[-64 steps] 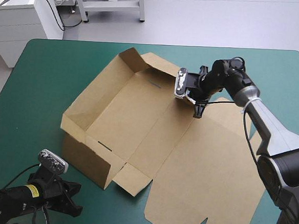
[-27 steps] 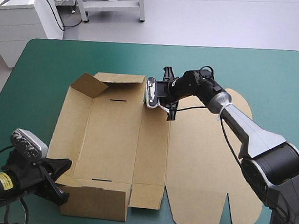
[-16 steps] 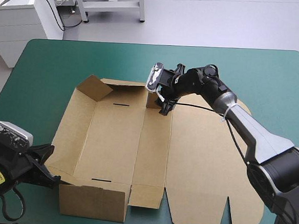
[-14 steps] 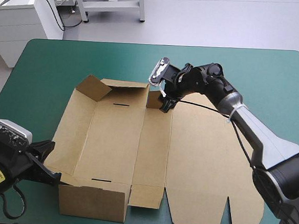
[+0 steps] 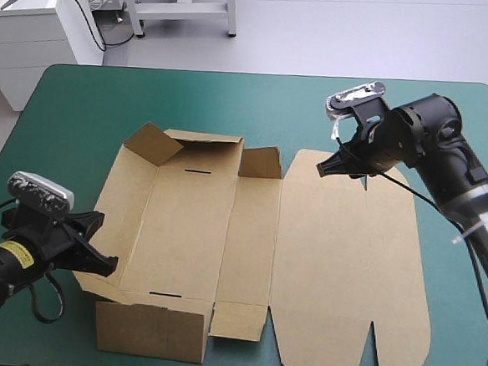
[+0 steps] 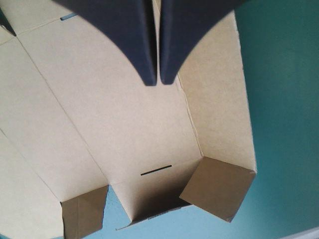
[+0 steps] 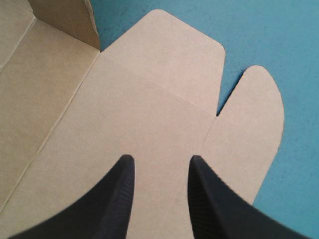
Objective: Fold the box
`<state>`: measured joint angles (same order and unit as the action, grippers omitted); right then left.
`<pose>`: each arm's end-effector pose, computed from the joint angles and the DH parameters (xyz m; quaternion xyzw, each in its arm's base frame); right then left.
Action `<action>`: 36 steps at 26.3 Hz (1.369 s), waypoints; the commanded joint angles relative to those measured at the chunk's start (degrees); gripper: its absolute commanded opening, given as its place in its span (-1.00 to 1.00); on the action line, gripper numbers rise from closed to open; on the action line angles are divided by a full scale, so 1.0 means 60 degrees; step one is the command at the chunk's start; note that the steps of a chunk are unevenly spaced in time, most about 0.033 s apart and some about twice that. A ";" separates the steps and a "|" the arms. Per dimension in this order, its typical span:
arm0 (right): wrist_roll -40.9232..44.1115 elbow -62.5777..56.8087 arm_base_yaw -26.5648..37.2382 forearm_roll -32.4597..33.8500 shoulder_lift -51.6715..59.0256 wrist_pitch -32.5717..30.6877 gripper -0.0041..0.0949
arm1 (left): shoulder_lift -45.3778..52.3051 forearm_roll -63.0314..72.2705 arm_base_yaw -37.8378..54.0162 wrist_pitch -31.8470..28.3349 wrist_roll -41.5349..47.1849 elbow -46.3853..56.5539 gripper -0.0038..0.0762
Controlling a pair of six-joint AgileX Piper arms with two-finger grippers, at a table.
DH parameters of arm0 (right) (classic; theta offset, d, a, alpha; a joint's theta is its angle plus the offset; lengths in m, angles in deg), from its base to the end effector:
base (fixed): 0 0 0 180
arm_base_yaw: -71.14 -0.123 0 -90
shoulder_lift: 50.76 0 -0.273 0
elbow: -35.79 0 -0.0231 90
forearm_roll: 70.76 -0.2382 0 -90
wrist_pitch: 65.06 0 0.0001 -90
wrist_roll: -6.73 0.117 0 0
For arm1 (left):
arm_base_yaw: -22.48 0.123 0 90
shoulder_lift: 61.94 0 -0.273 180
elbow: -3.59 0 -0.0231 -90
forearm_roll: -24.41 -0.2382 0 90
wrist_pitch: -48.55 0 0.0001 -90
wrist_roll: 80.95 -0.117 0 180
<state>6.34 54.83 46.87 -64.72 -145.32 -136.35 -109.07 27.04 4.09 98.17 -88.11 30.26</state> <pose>0.2877 0.1169 0.3797 -0.2063 0.9345 0.0075 0.2899 0.1260 -0.0462 0.3473 0.1900 0.8596 -0.0687 0.4693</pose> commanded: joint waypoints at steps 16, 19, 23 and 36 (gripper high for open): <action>-0.0895 -0.4237 0.0591 -0.0712 0.4251 0.0409 -0.95 | -0.3468 -0.0045 0.0006 0.0344 0.1578 -0.2256 -0.92; -0.0657 -0.4936 0.0591 -0.0712 0.4944 0.0533 -0.95 | -0.3977 -0.0682 0.0027 0.0860 0.1117 -0.2912 -0.92; 0.0063 -0.5944 0.0591 -0.0707 0.6060 0.0745 -0.96 | -0.4589 -0.0952 0.1009 0.1714 0.1091 -0.3520 -0.92; 0.0063 -0.7036 0.0591 -0.0629 0.7128 0.0734 -0.96 | -0.4879 0.6576 0.8641 0.3867 -0.5131 -0.3256 -0.86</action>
<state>6.73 11.59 50.17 -69.03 -102.88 -134.41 -139.12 58.50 49.92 118.13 -114.32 12.15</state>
